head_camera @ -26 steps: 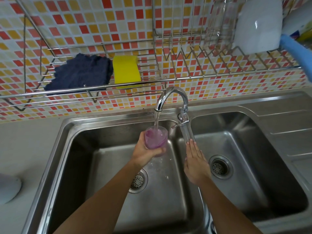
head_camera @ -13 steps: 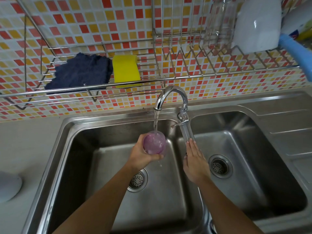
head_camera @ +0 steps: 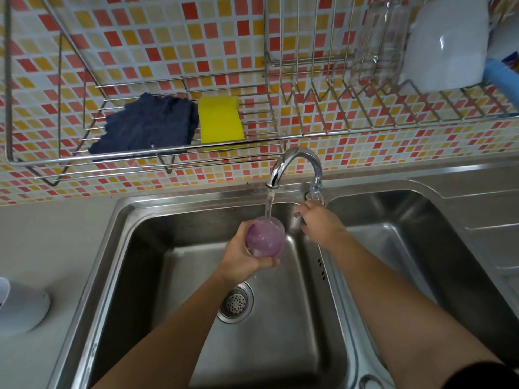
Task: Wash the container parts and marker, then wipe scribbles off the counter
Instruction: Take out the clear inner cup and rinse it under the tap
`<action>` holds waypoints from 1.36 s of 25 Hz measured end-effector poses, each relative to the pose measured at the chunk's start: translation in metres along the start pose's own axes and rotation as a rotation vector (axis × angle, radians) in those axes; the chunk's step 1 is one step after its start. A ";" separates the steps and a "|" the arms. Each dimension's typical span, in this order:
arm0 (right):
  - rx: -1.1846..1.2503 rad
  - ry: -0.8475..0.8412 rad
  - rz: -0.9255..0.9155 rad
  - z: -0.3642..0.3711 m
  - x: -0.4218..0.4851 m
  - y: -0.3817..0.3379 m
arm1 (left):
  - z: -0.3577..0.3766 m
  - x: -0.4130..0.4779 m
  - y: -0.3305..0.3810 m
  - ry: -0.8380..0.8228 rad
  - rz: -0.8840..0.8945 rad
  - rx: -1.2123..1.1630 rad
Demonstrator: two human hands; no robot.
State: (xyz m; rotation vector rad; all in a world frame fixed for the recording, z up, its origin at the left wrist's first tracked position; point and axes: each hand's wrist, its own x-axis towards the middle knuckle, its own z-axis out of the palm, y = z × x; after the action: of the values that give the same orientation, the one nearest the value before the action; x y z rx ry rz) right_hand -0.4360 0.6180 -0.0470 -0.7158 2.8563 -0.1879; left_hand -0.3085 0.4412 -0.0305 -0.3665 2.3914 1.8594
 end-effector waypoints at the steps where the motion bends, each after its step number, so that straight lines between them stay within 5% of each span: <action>1: -0.002 -0.002 0.026 -0.002 0.003 -0.005 | 0.000 0.001 0.002 0.003 0.004 0.000; 6: 0.101 0.185 0.185 -0.022 0.001 -0.004 | -0.001 0.004 0.006 0.027 -0.003 -0.015; 12: 0.815 0.411 0.416 -0.013 -0.012 -0.004 | 0.004 0.001 0.002 0.016 -0.006 -0.009; 15: 0.622 0.313 0.489 0.023 -0.039 -0.011 | 0.004 -0.002 -0.002 0.014 0.006 0.042; 20: 0.144 0.144 0.323 0.080 -0.100 -0.014 | 0.002 -0.008 -0.015 0.057 0.056 0.231; 34: 0.036 0.117 0.303 0.081 -0.101 -0.015 | -0.027 -0.007 -0.043 0.121 0.252 1.094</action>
State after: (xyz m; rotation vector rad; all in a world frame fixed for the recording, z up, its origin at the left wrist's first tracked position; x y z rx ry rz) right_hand -0.3243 0.6466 -0.1082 -0.2666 3.0167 -0.2415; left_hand -0.2892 0.4068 -0.0623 -0.0620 3.1575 0.3395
